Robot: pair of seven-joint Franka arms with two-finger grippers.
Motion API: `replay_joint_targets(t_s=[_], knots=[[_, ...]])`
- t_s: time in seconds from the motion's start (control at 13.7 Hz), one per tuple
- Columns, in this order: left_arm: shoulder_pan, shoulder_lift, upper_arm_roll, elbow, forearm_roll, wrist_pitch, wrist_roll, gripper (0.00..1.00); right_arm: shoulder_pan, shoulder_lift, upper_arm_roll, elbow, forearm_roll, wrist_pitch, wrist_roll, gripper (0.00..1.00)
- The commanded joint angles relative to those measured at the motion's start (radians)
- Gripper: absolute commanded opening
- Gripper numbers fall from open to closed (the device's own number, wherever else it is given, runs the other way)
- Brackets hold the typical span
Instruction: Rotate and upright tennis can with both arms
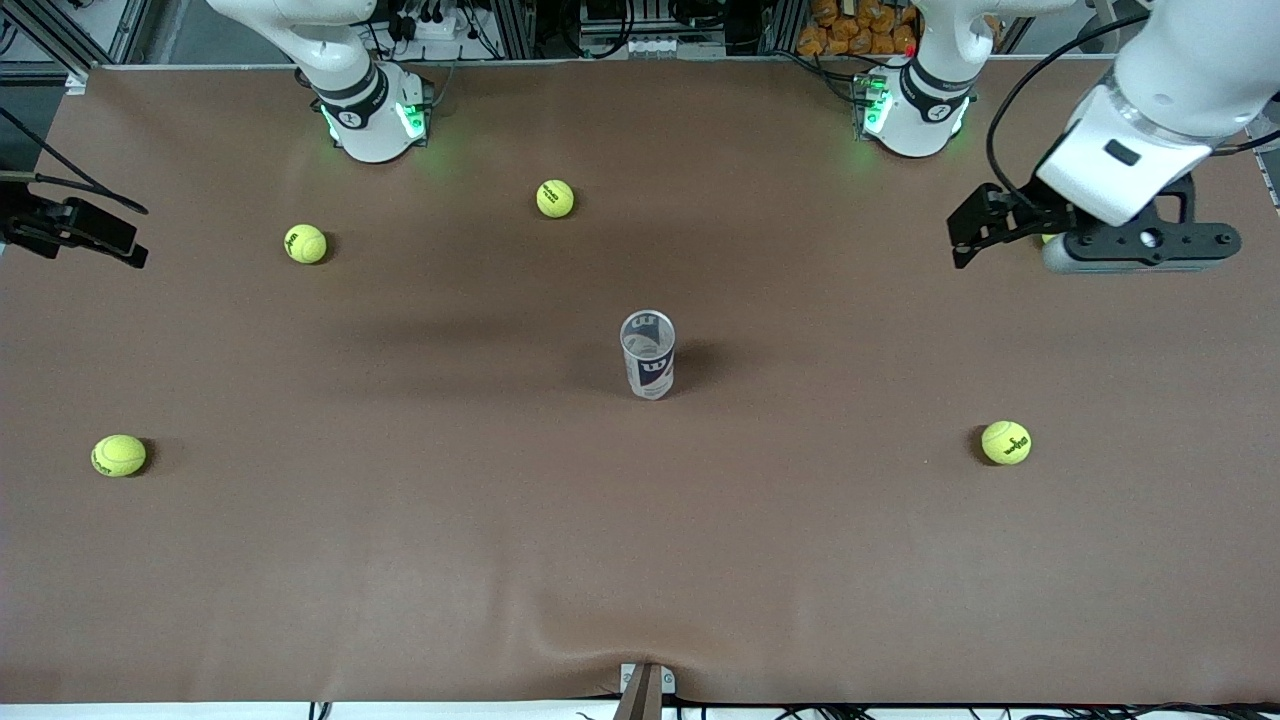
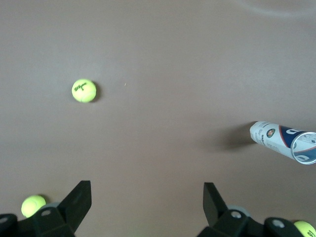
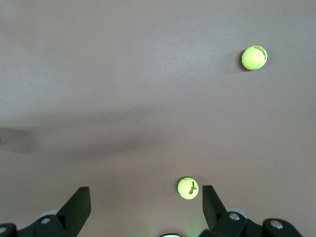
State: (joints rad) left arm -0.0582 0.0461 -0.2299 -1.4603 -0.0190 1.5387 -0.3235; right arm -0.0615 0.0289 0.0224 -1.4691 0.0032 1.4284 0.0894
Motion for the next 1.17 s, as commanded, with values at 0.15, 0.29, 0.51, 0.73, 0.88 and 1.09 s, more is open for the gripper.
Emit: replay_joint_targets(t_s=[0.15, 0.29, 0.51, 0.73, 0.88, 1.09], knots=[[0.076, -0.109, -0.002, -0.164, -0.029, 0.061, 0.040, 1.00, -0.018, -0.006, 0.011, 0.013, -0.003, -0.011, 0.000, 1.00], [0.081, -0.114, 0.001, -0.161, -0.019, 0.063, 0.044, 1.00, -0.020, -0.006, 0.010, 0.013, -0.003, -0.011, -0.002, 1.00], [0.097, -0.109, 0.003, -0.134, -0.007, 0.052, 0.044, 1.00, -0.021, -0.007, 0.008, 0.013, -0.005, -0.011, -0.002, 1.00], [0.118, -0.106, 0.007, -0.086, 0.027, 0.025, 0.061, 1.00, -0.038, -0.009, 0.010, 0.016, -0.003, -0.011, -0.004, 1.00], [0.118, -0.106, 0.009, -0.078, 0.028, 0.015, 0.061, 1.00, -0.043, -0.009, 0.010, 0.032, -0.003, -0.013, 0.000, 1.00], [0.132, -0.115, 0.023, -0.080, 0.025, -0.031, 0.083, 1.00, -0.063, -0.010, 0.010, 0.035, -0.002, -0.013, 0.000, 1.00]])
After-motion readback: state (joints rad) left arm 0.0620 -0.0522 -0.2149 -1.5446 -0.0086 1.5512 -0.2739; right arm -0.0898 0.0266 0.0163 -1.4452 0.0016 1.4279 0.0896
